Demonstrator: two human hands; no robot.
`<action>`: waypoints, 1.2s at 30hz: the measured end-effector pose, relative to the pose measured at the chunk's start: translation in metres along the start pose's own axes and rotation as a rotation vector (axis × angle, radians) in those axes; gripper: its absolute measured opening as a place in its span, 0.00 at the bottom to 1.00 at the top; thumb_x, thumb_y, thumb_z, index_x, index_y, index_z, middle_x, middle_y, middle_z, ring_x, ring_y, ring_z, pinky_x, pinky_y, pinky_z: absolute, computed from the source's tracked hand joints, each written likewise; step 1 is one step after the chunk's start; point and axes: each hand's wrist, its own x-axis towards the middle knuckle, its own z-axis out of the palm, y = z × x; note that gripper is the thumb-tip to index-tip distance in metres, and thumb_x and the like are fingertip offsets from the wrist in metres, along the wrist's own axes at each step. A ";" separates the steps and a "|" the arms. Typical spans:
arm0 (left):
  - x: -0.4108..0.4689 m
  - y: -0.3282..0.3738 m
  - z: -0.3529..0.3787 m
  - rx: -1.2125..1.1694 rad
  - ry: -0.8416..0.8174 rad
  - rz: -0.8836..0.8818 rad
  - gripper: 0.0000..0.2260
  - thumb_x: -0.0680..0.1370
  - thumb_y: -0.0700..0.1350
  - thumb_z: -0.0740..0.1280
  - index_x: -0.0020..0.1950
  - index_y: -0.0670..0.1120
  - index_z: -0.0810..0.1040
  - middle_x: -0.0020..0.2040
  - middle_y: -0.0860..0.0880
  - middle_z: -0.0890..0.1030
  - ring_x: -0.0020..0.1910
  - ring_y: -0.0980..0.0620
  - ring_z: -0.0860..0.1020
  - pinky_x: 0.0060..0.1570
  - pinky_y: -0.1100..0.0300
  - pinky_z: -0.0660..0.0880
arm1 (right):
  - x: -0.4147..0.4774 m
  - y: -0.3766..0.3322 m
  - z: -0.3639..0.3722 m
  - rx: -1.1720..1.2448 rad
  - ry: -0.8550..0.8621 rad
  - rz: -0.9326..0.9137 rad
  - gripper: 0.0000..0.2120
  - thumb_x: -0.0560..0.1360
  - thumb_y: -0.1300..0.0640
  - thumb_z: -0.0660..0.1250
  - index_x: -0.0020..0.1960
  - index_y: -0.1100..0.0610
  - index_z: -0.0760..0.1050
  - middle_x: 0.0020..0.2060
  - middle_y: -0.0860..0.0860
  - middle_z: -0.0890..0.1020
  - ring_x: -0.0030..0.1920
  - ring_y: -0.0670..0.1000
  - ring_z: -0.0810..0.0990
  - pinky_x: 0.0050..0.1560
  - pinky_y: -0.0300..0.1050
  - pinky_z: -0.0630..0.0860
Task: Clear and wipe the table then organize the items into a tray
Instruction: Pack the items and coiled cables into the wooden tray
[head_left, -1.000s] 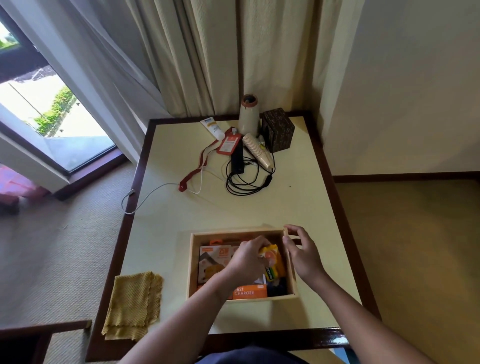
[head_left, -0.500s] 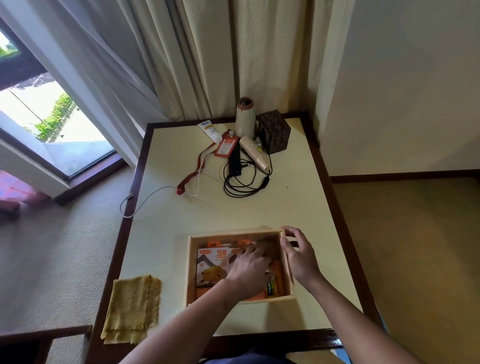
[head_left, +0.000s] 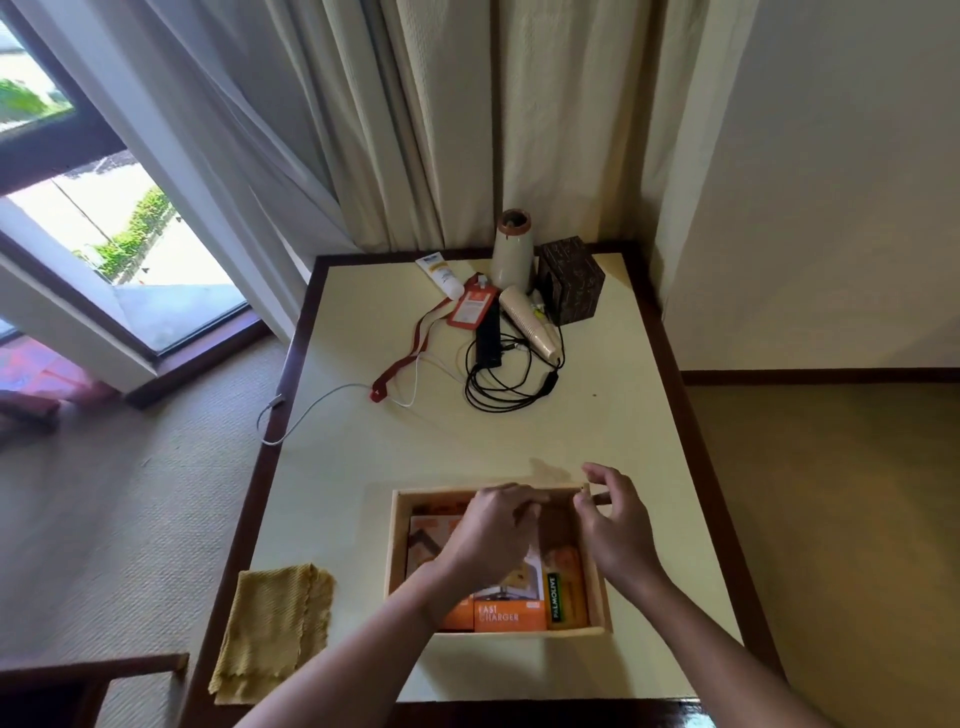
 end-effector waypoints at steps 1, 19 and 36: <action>0.003 0.002 -0.008 -0.039 0.045 -0.006 0.11 0.83 0.41 0.64 0.60 0.50 0.84 0.54 0.53 0.85 0.50 0.59 0.82 0.52 0.62 0.80 | 0.004 -0.006 0.000 -0.022 0.008 -0.015 0.16 0.81 0.55 0.66 0.68 0.48 0.73 0.64 0.46 0.75 0.61 0.48 0.75 0.53 0.45 0.77; 0.269 -0.043 -0.134 0.185 0.221 -0.289 0.08 0.83 0.46 0.64 0.51 0.46 0.82 0.46 0.49 0.81 0.42 0.53 0.81 0.38 0.58 0.82 | 0.245 -0.135 0.066 -0.433 -0.027 -0.229 0.15 0.80 0.62 0.63 0.65 0.63 0.77 0.59 0.60 0.80 0.61 0.59 0.79 0.51 0.40 0.70; 0.335 -0.064 -0.088 0.087 0.170 -0.592 0.22 0.72 0.48 0.76 0.63 0.46 0.75 0.52 0.47 0.78 0.56 0.45 0.80 0.49 0.54 0.78 | 0.305 -0.110 0.083 -0.602 -0.061 0.006 0.22 0.76 0.56 0.68 0.67 0.58 0.66 0.57 0.60 0.79 0.56 0.62 0.80 0.46 0.48 0.72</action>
